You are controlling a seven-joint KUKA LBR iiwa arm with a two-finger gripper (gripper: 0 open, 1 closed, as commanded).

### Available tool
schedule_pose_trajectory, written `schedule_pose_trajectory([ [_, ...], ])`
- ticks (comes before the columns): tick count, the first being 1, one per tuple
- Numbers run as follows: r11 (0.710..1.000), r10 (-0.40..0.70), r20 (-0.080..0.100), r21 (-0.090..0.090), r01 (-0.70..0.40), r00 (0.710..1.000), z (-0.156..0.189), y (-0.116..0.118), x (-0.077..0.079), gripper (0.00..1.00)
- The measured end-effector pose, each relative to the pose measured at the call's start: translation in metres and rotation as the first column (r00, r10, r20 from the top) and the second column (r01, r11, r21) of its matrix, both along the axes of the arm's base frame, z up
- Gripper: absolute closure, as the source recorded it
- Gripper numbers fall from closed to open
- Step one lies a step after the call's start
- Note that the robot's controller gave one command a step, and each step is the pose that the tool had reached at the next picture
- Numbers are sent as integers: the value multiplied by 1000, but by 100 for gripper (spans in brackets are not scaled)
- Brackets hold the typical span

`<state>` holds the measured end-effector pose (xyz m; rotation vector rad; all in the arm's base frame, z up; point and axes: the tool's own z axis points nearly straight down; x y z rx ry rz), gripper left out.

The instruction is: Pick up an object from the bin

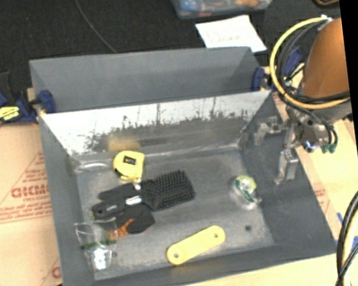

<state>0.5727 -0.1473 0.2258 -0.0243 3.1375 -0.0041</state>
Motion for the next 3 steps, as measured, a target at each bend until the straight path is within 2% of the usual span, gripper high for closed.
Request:
schedule_pose_trajectory([
  [1,1000,0,0,0,0,1000,0,0,0,0],
  [2,997,79,1,-1,-79,997,-63,27,-19,0],
  [3,996,84,13,-5,-84,996,-45,33,-12,0],
])
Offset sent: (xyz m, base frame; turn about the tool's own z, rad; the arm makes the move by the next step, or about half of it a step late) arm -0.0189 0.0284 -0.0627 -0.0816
